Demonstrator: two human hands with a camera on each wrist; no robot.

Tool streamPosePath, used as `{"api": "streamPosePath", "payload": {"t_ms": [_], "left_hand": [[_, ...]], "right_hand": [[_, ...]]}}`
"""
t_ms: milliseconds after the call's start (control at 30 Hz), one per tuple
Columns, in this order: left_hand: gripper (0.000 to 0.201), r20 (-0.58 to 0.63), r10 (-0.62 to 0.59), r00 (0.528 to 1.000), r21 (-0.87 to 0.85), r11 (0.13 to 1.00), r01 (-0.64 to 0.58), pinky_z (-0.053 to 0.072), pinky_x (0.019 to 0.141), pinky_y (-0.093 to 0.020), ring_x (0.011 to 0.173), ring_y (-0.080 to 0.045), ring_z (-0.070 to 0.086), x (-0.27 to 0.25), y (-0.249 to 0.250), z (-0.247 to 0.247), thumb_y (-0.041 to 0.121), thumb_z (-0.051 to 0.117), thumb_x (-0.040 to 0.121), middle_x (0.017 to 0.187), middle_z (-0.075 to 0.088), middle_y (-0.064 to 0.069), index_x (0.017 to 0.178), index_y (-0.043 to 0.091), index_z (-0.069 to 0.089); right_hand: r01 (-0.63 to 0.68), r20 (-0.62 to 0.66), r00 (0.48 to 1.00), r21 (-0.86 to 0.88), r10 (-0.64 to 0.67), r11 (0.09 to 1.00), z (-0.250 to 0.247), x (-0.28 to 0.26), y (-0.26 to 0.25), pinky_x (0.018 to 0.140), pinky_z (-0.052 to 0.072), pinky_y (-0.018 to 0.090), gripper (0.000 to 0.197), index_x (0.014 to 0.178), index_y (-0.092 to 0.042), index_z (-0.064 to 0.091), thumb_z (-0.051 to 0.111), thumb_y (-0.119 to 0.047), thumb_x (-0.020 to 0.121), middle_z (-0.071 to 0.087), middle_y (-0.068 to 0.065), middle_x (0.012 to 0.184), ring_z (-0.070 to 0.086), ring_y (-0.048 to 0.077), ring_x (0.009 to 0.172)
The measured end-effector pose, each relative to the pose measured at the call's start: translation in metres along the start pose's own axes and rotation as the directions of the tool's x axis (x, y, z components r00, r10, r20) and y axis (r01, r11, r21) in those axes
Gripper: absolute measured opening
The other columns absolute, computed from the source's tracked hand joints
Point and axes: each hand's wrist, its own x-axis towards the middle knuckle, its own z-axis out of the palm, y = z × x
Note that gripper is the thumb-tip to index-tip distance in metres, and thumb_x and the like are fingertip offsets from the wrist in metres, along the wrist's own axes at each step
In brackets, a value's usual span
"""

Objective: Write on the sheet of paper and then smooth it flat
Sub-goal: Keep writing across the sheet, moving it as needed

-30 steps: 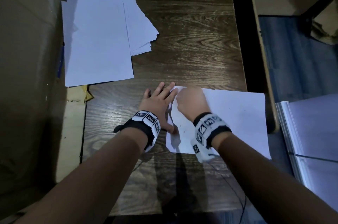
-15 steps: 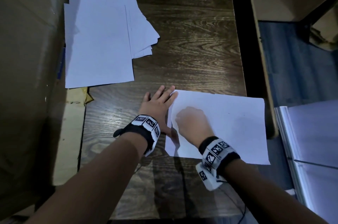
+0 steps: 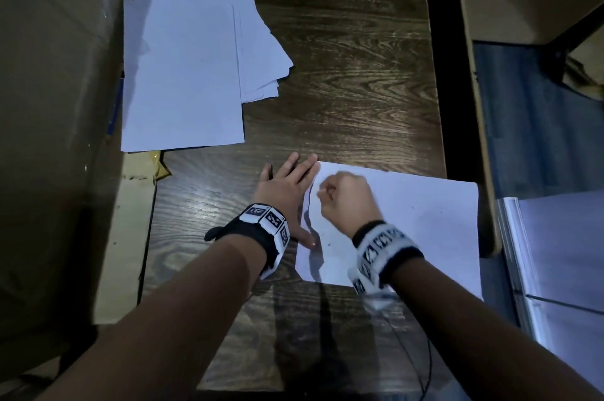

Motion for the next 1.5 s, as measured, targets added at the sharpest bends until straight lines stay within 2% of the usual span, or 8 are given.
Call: {"api": "streamPosePath", "payload": {"t_ms": [167,300,500,700,867,1067,1267,1500], "left_hand": [[0.152,0.007,-0.015,1.0,0.022,1.0,0.015,0.008,0.122,-0.061,0.154,-0.021,-0.021,-0.001,0.003,-0.001,0.085,0.073,0.057,0.166,-0.026,0.01,0.159,0.023,-0.02],[0.155,0.021,-0.019,1.0,0.036,0.999,0.018,0.008,0.122,-0.06,0.154,-0.021,-0.021,-0.003,0.002,-0.003,0.086,0.073,0.056,0.165,-0.028,0.01,0.159,0.021,-0.021],[0.154,0.025,-0.021,0.999,0.025,0.999,0.02,0.008,0.122,-0.062,0.154,-0.02,-0.021,-0.002,-0.002,-0.001,0.085,0.074,0.056,0.166,-0.026,0.01,0.159,0.024,-0.022],[0.155,0.016,-0.012,1.0,0.036,0.999,0.011,0.008,0.122,-0.061,0.154,-0.02,-0.022,-0.002,0.002,0.001,0.086,0.073,0.055,0.165,-0.028,0.01,0.159,0.022,-0.022],[0.15,0.019,-0.006,1.0,0.027,1.0,0.005,0.009,0.121,-0.062,0.154,-0.021,-0.021,0.001,0.0,-0.001,0.085,0.073,0.059,0.166,-0.025,0.01,0.159,0.024,-0.021],[0.154,0.021,-0.011,1.0,0.047,0.999,0.01,0.01,0.122,-0.061,0.154,-0.021,-0.022,-0.001,0.002,-0.002,0.087,0.072,0.056,0.165,-0.028,0.009,0.159,0.022,-0.022],[0.15,0.02,-0.019,1.0,0.048,0.999,0.019,0.01,0.121,-0.062,0.154,-0.021,-0.021,0.0,0.003,-0.002,0.085,0.072,0.06,0.166,-0.027,0.01,0.159,0.024,-0.023],[0.151,0.034,-0.025,0.999,0.059,0.998,0.023,0.012,0.121,-0.061,0.153,-0.022,-0.023,-0.001,0.004,-0.002,0.083,0.074,0.061,0.164,-0.031,0.008,0.158,0.02,-0.024]], "right_hand": [[-0.091,-0.087,0.992,0.062,0.096,0.994,0.004,0.018,-0.004,0.058,0.05,0.028,0.018,0.074,-0.011,0.07,0.059,-0.016,0.086,0.066,0.007,0.066,0.062,0.026,0.064],[-0.033,0.02,0.999,0.021,0.033,0.999,0.007,-0.026,-0.003,0.066,0.054,0.031,0.012,0.081,-0.01,0.072,0.061,-0.015,0.085,0.069,0.004,0.079,0.063,0.021,0.073],[-0.102,-0.117,0.987,0.062,0.108,0.993,-0.004,0.039,-0.007,0.065,0.055,0.03,0.015,0.076,-0.009,0.072,0.062,-0.014,0.085,0.069,0.011,0.071,0.064,0.027,0.069],[-0.017,0.006,1.0,0.007,0.017,1.0,0.002,-0.02,0.006,0.067,0.052,0.03,0.011,0.083,-0.011,0.072,0.062,-0.014,0.086,0.068,0.003,0.082,0.062,0.02,0.074],[-0.075,-0.114,0.99,0.037,0.078,0.997,-0.002,0.036,0.0,0.065,0.056,0.034,0.013,0.077,-0.011,0.071,0.062,-0.015,0.086,0.068,0.01,0.071,0.064,0.028,0.068],[-0.035,-0.028,0.999,0.035,0.036,0.999,0.01,-0.027,0.007,0.069,0.052,0.032,0.01,0.083,-0.011,0.071,0.062,-0.012,0.085,0.067,0.003,0.085,0.062,0.021,0.077],[-0.1,-0.106,0.989,0.042,0.104,0.994,-0.002,0.036,-0.002,0.065,0.056,0.033,0.014,0.079,-0.012,0.072,0.061,-0.016,0.087,0.067,0.01,0.073,0.064,0.028,0.07],[-0.019,0.003,1.0,0.046,0.019,0.999,0.012,-0.038,0.008,0.071,0.054,0.035,0.009,0.082,-0.012,0.071,0.063,-0.014,0.085,0.067,0.002,0.084,0.063,0.02,0.078]]}}
